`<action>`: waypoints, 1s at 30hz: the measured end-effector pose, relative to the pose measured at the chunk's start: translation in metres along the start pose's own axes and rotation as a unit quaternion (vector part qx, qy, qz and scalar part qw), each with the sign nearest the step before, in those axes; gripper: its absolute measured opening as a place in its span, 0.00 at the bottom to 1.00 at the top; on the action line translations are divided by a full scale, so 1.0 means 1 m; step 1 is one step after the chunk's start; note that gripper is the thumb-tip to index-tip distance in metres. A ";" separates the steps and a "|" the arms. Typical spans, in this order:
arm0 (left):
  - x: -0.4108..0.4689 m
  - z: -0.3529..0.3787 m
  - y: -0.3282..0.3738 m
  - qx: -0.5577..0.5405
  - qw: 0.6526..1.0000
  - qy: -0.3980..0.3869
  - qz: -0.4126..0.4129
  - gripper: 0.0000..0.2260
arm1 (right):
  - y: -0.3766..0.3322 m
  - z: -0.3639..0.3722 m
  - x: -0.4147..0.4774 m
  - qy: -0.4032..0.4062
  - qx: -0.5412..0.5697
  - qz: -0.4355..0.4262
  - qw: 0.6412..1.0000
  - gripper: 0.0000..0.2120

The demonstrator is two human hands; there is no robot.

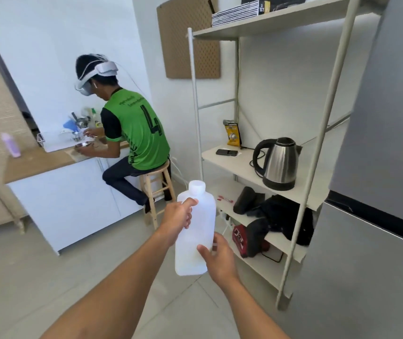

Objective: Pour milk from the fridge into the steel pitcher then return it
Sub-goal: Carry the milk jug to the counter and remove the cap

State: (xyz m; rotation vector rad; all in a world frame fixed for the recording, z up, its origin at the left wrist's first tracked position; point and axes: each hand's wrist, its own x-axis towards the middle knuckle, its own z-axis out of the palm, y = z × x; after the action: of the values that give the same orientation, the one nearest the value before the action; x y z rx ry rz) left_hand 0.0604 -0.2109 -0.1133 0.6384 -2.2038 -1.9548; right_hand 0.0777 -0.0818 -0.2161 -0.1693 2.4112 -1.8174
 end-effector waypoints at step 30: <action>-0.222 -0.412 -0.108 -0.101 0.930 0.352 -0.009 0.15 | -0.108 0.352 -0.224 -0.320 -0.087 -0.108 0.937 0.16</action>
State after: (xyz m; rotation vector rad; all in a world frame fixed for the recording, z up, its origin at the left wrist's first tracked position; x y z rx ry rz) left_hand 0.4366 -0.5104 -0.1143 1.1101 -1.5398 -1.5728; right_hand 0.3575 -0.4098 -0.2028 -0.9175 2.1166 -1.3162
